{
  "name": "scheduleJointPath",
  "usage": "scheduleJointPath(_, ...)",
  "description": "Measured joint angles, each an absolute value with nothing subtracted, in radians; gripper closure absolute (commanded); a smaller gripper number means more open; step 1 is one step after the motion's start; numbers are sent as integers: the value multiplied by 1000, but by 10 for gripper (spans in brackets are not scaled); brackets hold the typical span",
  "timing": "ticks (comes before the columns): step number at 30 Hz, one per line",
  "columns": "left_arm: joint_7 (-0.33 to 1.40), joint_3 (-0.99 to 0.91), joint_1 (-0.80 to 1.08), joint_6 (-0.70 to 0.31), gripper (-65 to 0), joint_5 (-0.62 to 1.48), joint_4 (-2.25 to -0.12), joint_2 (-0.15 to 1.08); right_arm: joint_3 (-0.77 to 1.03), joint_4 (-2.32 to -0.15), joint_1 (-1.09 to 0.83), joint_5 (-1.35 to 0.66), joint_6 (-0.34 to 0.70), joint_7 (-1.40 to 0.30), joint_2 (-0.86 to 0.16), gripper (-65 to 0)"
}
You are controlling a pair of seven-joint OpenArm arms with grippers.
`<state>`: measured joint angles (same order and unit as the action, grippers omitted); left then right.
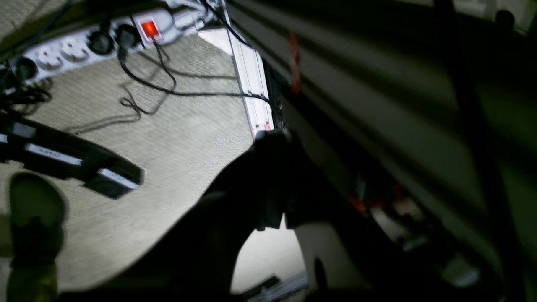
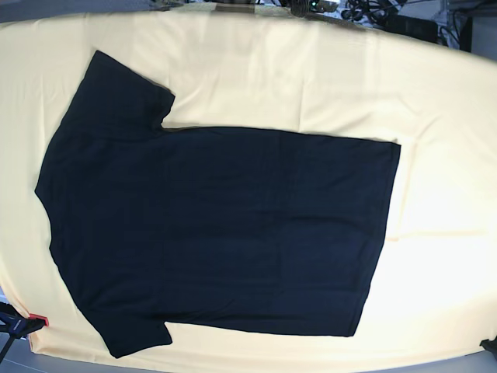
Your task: Fold the T-shirt properly
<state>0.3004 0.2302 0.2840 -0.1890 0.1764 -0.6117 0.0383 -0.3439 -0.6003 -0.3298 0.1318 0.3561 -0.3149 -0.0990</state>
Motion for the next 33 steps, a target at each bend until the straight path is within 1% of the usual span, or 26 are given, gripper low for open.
scheduleJointPath(4, 311, 344, 408, -189, 0, 182, -720, 89, -344, -743, -455, 132, 351, -319, -131, 0)
scheduleJointPath(8, 316, 444, 553, -180, 0, 178, -897, 154, -344, -954, -596, 132, 353, -320, -193, 0)
scheduleJointPath(12, 327, 473, 696, -111, 0, 141, -1140, 235, -342, -1188, -761, 136, 344, -395, -257, 0)
scheduleJointPath(15, 366, 471, 796, -56, 0, 132, -1334, 312, -344, -1374, -878, 133, 313, -421, -306, 0)
scheduleJointPath(17, 378, 471, 860, -20, 0, 109, -1459, 364, -344, -1501, -944, 130, 279, -445, -344, 0)
scheduleJointPath(21, 382, 472, 993, 36, 0, -15, -1694, 450, -340, -1736, -1074, 134, 200, -541, -416, 0)
scheduleJointPath(26, 439, 471, 1139, 94, 0, -122, -1936, 554, -339, -1968, -1223, 145, 112, -572, -484, 0)
scheduleJointPath(29, 476, 471, 1183, 130, 0, -215, -2056, 606, -339, -2073, -1276, 236, 40, -600, -519, 0)
scheduleJointPath(33, 505, 471, 1194, 210, 0, -337, -2152, 655, -338, -2176, -1288, 337, -52, -608, -551, 0)
